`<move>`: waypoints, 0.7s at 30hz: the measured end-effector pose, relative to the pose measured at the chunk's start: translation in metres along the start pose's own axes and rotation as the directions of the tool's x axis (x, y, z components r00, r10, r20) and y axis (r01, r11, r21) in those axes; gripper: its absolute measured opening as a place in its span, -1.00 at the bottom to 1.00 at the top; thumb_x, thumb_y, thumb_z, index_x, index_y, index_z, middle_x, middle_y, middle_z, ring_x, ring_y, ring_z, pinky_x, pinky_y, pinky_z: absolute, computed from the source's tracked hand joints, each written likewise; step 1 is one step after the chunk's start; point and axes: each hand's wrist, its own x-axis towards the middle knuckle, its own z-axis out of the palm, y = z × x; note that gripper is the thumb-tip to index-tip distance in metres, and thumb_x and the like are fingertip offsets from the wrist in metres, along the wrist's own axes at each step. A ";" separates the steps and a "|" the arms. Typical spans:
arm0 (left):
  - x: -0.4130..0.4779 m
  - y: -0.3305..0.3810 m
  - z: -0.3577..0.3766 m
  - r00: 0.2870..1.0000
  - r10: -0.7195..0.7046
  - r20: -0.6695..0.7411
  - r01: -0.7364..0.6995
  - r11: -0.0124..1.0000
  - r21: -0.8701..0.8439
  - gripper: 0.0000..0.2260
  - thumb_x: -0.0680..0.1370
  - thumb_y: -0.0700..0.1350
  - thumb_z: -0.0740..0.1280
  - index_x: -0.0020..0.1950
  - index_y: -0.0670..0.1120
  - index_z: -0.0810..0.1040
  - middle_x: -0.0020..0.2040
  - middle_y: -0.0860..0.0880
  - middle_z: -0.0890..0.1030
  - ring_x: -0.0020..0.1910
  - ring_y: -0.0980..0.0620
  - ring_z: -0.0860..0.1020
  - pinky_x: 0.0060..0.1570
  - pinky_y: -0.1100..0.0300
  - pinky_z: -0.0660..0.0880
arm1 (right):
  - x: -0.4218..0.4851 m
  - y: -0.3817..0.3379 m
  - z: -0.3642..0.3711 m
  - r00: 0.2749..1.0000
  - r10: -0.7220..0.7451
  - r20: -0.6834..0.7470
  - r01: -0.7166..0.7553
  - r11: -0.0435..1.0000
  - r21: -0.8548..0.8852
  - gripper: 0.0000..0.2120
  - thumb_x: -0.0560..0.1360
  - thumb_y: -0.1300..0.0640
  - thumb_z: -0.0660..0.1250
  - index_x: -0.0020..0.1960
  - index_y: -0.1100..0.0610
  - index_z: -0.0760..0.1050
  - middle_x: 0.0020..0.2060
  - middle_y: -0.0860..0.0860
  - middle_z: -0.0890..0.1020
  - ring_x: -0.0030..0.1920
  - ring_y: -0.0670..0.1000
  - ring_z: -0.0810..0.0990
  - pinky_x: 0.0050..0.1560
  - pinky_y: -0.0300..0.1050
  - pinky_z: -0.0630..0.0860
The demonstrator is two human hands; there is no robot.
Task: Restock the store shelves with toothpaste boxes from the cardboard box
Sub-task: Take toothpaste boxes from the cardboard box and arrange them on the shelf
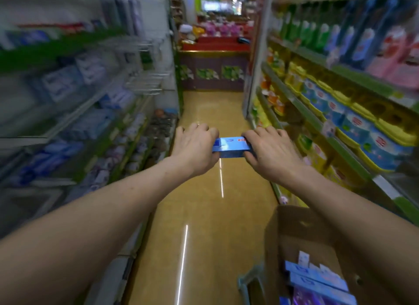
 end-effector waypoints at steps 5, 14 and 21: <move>-0.047 -0.065 -0.055 0.994 -0.071 -0.084 0.076 0.996 0.056 -0.71 0.52 0.07 0.27 0.22 0.04 0.44 0.13 0.00 0.47 0.16 -0.03 0.40 0.18 0.02 0.25 | 0.020 -0.074 -0.038 0.993 -0.100 -0.065 0.105 0.992 0.064 -0.66 0.57 -0.07 0.16 0.32 -0.03 0.33 0.17 -0.01 0.48 0.18 0.07 0.42 0.20 0.01 0.31; -0.140 -0.172 -0.157 0.941 -0.219 -0.257 0.247 0.966 0.080 -0.73 0.51 0.09 0.25 0.16 0.03 0.47 0.04 -0.01 0.44 0.11 -0.07 0.41 0.06 0.04 0.27 | 0.049 -0.204 -0.117 0.933 -0.306 -0.189 0.352 0.886 0.302 -0.61 0.57 -0.03 0.21 0.37 0.00 0.31 0.18 0.01 0.44 0.18 0.06 0.37 0.14 0.04 0.39; -0.201 -0.239 -0.224 0.886 -0.309 -0.345 0.386 0.904 0.182 -0.64 0.48 0.08 0.31 0.24 0.01 0.47 0.10 -0.05 0.47 0.14 -0.10 0.42 0.06 0.05 0.32 | 0.095 -0.298 -0.154 0.834 -0.475 -0.281 0.552 0.722 0.416 -0.61 0.52 -0.01 0.26 0.33 0.01 0.38 0.13 0.05 0.50 0.16 0.12 0.41 0.20 0.17 0.39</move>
